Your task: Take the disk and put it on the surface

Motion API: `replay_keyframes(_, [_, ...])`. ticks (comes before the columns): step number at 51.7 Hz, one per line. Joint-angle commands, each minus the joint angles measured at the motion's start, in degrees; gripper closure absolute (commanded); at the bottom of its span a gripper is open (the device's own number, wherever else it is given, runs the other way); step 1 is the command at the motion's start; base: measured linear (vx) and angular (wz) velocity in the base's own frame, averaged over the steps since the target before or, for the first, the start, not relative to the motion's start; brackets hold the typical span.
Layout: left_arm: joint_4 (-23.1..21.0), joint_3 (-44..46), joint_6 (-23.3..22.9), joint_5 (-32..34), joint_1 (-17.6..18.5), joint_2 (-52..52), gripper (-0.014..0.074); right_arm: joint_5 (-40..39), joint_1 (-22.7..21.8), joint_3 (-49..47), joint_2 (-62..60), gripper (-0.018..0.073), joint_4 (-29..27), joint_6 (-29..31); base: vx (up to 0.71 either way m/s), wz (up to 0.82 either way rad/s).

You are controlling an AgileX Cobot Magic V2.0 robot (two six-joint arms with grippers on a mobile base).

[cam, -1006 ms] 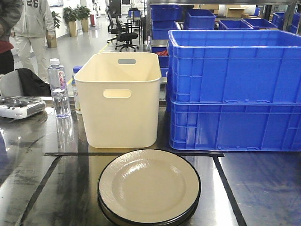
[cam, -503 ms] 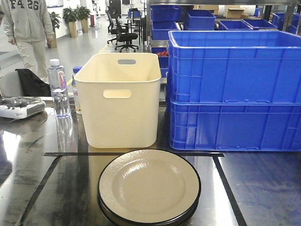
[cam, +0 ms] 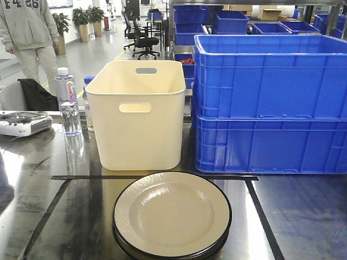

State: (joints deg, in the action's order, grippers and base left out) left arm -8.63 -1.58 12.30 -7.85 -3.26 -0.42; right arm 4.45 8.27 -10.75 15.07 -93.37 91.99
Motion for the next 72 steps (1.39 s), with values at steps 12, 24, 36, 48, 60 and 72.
replay_keyframes(12, [0.2,-0.8,-0.5,4.4,0.5,-1.0,0.0598,0.4,-0.1,-1.8,0.6,0.0568,-0.3,0.3,0.00,0.00])
replay_keyframes(24, [0.2,-0.8,-0.5,4.4,0.5,-1.0,0.0598,0.4,-0.1,-1.8,0.6,0.0568,-0.3,0.3,0.00,0.00])
replay_keyframes(36, [0.2,-0.8,-0.5,4.4,0.5,-1.0,0.0598,0.4,-0.1,-1.8,0.7,0.0568,2.5,-3.8,0.00,0.00])
replay_keyframes(48, [0.2,-0.8,-0.5,4.4,0.5,-1.0,0.0598,0.8,-0.1,-2.0,0.8,0.0568,51.1,-53.2,0.00,0.00])
replay_keyframes(60, [0.2,-0.8,-0.5,4.4,0.5,-1.0,0.0598,1.3,-0.1,-1.8,0.8,0.0568,90.6,-93.9,0.00,0.00])
replay_keyframes(72, [0.2,-0.8,-0.5,4.4,0.5,-1.0,0.0598,-0.8,-1.2,3.1,-2.5,0.0568,98.5,-99.6,0.00,0.00])
